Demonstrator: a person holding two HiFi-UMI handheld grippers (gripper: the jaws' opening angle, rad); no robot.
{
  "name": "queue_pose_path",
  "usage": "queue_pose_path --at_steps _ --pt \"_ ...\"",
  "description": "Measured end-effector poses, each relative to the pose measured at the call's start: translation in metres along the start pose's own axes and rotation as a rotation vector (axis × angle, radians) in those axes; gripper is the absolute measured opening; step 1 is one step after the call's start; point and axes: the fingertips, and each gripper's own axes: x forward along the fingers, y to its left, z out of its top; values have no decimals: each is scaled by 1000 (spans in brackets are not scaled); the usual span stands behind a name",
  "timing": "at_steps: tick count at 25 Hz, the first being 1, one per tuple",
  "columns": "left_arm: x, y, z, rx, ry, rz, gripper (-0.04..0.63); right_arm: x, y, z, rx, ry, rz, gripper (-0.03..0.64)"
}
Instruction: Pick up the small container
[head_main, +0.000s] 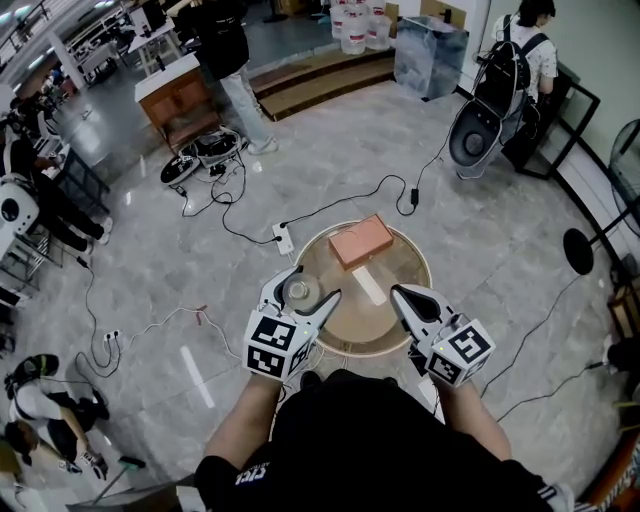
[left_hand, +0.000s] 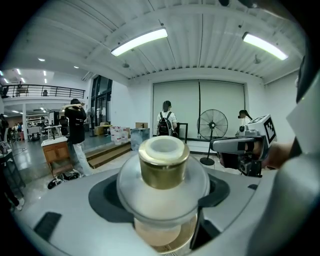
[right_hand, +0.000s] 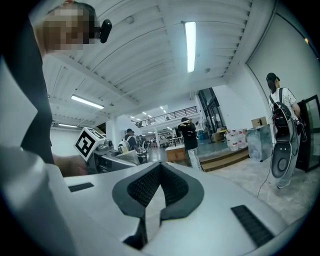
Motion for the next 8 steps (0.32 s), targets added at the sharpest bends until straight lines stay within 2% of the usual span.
queue_pose_path --at_steps 8 --pt "-2 -4 1 0 -4 2 344 -2 2 1 3 -5 15 11"
